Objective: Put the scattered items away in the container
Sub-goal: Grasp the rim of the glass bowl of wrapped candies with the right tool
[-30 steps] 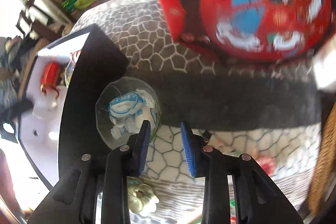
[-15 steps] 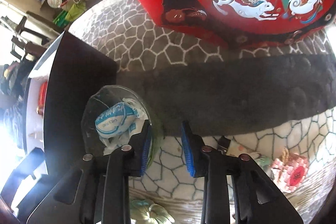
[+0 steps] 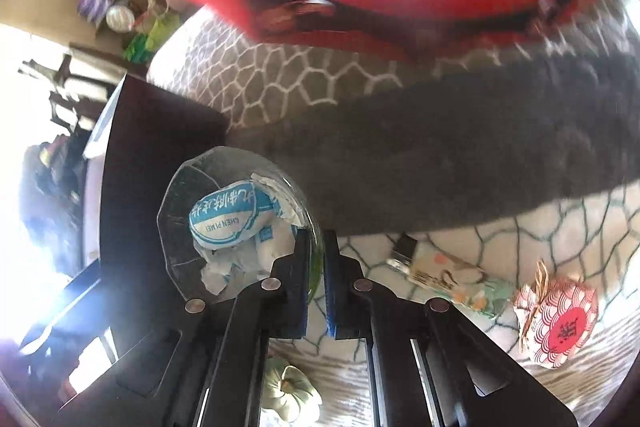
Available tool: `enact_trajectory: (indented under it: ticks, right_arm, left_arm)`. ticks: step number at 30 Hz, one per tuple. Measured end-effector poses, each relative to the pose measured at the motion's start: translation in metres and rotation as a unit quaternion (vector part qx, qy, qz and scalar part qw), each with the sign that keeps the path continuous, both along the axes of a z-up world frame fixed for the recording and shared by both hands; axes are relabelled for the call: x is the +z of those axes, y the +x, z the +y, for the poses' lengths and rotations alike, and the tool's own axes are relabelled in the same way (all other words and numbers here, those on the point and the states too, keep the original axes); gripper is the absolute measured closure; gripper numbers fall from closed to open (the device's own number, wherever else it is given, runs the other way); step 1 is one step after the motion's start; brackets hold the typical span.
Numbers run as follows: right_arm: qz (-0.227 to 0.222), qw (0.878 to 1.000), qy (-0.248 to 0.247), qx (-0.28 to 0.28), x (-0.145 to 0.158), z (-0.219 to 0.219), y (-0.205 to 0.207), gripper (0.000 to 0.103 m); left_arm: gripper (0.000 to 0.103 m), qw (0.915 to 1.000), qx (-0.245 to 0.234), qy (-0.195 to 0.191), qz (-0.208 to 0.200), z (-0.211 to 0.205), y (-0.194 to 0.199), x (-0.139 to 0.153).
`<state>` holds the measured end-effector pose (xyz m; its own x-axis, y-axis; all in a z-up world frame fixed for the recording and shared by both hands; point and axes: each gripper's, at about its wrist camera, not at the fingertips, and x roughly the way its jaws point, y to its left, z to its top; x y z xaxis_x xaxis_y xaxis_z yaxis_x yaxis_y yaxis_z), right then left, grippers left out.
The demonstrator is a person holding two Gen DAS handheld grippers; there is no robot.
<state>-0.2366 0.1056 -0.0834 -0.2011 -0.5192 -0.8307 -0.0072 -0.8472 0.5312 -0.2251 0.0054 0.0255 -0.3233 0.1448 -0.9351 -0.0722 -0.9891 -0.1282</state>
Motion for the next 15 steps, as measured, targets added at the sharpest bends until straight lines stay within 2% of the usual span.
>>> enact_trajectory:
  ticks: [1,3,7,8,10,12,13,15]
  right_arm:
    - [-0.001,1.0,-0.006,-0.003,-0.001,0.004,0.001,0.098]
    - [-0.002,1.0,-0.012,-0.008,-0.002,0.009,0.002,0.097]
    - [-0.003,1.0,-0.021,-0.009,-0.001,0.012,0.0,0.097]
    - [-0.003,1.0,-0.025,-0.01,0.0,0.013,0.0,0.098]
    - [0.0,1.0,-0.028,-0.008,0.001,0.012,-0.001,0.098]
    - [0.003,1.0,-0.029,-0.004,0.001,0.012,-0.001,0.098]
    - [0.003,1.0,-0.031,-0.004,0.001,0.012,-0.002,0.098]
    - [0.003,0.999,-0.035,-0.003,0.0,0.014,-0.002,0.098]
  left_arm:
    - [0.05,0.9997,-0.005,-0.025,0.001,0.005,-0.003,-0.001]
    - [0.055,0.9982,-0.013,-0.059,0.004,0.011,-0.008,-0.004]
    - [0.054,0.9958,-0.018,-0.089,0.01,0.019,-0.014,-0.003]
    - [0.051,0.9958,-0.018,-0.089,0.012,0.021,-0.014,0.001]
    - [0.037,0.9972,-0.019,-0.07,0.018,0.025,-0.014,0.01]
    - [0.037,0.9987,-0.03,-0.033,0.025,0.033,-0.012,0.024]
    - [0.037,0.9985,-0.036,-0.028,0.031,0.039,-0.012,0.03]
    - [0.039,0.9972,-0.05,-0.043,0.035,0.052,-0.014,0.032]
